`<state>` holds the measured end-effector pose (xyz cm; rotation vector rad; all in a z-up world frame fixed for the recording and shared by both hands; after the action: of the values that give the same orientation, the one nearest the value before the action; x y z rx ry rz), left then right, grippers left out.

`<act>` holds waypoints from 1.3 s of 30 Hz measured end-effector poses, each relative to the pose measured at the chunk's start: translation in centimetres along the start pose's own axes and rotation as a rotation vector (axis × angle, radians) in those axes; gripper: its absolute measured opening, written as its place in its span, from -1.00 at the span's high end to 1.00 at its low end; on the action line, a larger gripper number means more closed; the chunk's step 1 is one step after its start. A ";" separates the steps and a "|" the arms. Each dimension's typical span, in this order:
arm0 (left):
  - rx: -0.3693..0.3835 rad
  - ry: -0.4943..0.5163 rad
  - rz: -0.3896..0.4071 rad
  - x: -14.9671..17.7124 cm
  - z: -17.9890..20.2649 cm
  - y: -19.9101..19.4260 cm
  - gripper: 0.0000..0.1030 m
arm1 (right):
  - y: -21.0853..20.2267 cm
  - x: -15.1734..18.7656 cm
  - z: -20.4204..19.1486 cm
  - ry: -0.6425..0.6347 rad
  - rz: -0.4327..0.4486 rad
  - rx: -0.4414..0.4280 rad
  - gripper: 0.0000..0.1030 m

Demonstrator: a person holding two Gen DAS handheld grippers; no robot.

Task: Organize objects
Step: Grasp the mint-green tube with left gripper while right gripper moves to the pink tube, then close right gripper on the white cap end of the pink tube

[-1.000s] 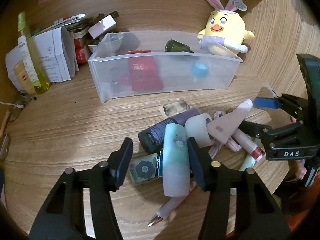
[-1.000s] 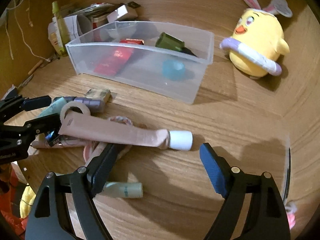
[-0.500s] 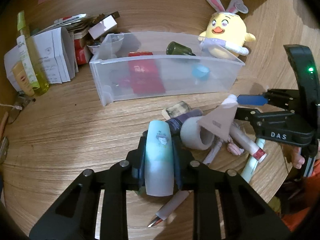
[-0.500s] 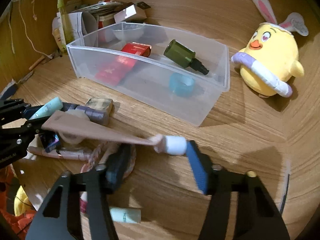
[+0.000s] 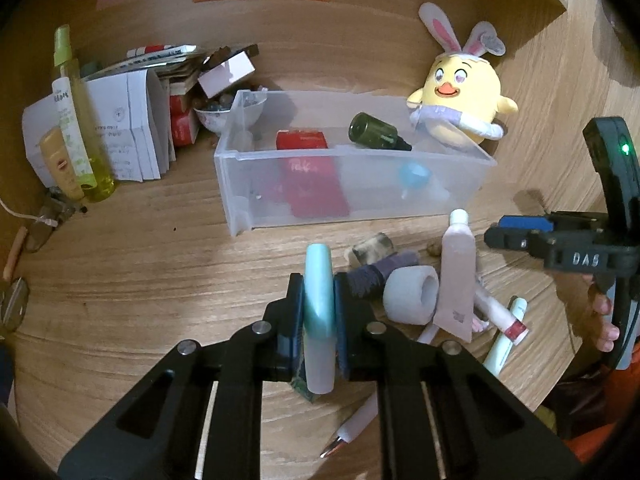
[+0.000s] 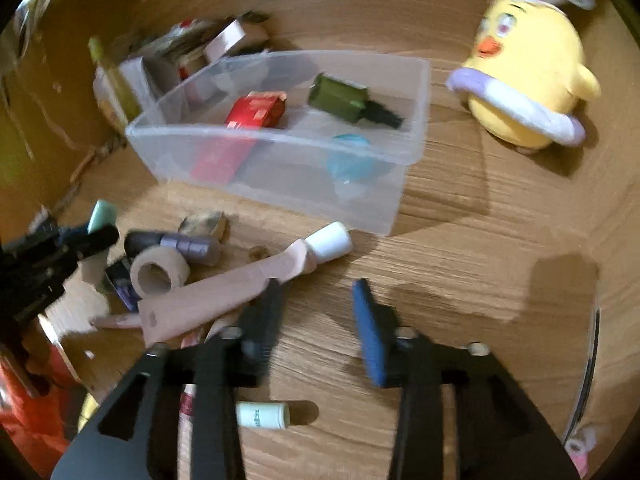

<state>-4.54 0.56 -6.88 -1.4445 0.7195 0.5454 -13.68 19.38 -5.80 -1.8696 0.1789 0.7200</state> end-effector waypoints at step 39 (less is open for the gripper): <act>0.022 0.002 0.112 -3.7 0.3 -1.9 0.73 | -1.1 -3.1 -1.3 0.135 0.157 -0.035 0.56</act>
<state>-5.72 1.03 -2.90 -1.3901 0.8094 0.6209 -15.14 18.09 -2.87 -1.9540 0.4063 0.7065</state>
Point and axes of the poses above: each gripper's, at about its wrist camera, not at the fingertips, and y roughly the way its jaws point, z to its right, x to its underside, the point moved 5 cm from there along y, roughly the way its jaws point, and after that the axes turned 9 degrees about y, right-handed, at the moved point
